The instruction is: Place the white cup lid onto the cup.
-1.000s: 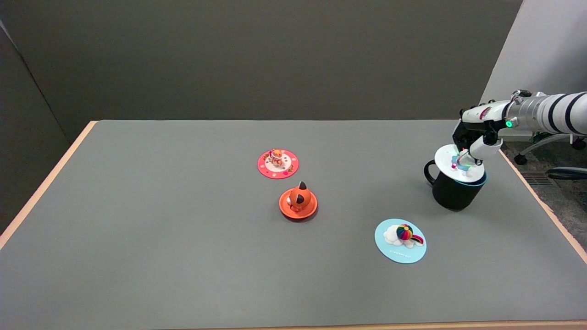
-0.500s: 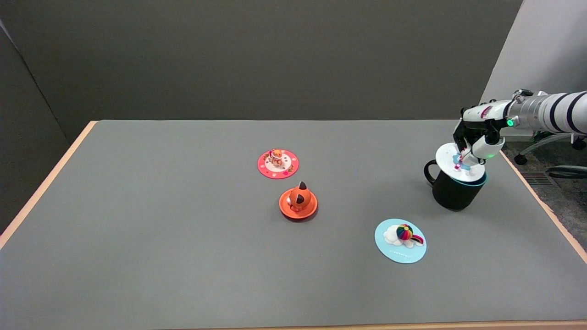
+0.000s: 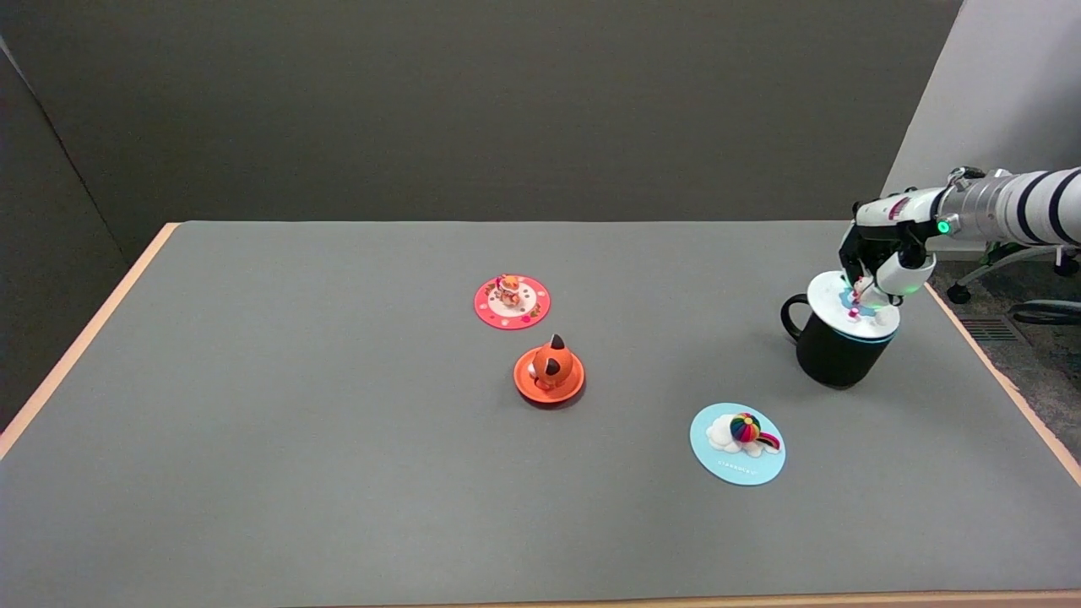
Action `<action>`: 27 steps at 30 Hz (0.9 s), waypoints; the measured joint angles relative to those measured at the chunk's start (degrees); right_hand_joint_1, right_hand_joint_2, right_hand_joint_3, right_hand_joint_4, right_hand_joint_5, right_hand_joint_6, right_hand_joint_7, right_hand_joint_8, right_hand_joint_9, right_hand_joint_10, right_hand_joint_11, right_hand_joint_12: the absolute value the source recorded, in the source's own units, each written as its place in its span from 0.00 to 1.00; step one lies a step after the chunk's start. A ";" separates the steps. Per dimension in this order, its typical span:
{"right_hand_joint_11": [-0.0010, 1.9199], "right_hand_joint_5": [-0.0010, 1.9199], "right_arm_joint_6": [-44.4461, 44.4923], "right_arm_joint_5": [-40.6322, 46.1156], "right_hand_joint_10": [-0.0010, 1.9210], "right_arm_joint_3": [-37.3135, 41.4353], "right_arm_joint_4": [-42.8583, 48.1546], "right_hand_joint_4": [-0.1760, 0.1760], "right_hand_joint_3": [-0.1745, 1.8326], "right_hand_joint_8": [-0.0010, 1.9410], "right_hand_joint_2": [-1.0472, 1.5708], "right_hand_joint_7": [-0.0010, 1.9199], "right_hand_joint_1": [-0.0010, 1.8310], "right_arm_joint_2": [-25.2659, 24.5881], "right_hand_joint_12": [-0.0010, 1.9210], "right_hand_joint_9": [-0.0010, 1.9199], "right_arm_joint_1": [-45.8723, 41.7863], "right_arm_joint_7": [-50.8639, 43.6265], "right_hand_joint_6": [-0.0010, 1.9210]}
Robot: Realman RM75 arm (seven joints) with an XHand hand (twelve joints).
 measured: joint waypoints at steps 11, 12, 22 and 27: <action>0.29 0.43 -0.98 0.23 0.54 0.45 -0.08 0.39 0.19 0.68 0.81 0.46 0.65 0.00 0.47 0.40 0.00 0.00 0.58; 0.29 0.43 -1.02 0.25 0.54 0.47 -0.09 0.39 0.19 0.68 0.81 0.46 0.65 0.00 0.47 0.40 0.00 0.00 0.58; 0.30 0.43 -1.74 0.32 0.54 0.68 -0.23 0.40 0.19 0.68 0.81 0.46 0.65 0.01 0.47 0.40 0.00 0.00 0.58; 0.30 0.44 -2.03 0.34 0.54 0.68 -0.30 0.40 0.19 0.68 0.81 0.46 0.65 0.01 0.47 0.40 0.00 0.00 0.58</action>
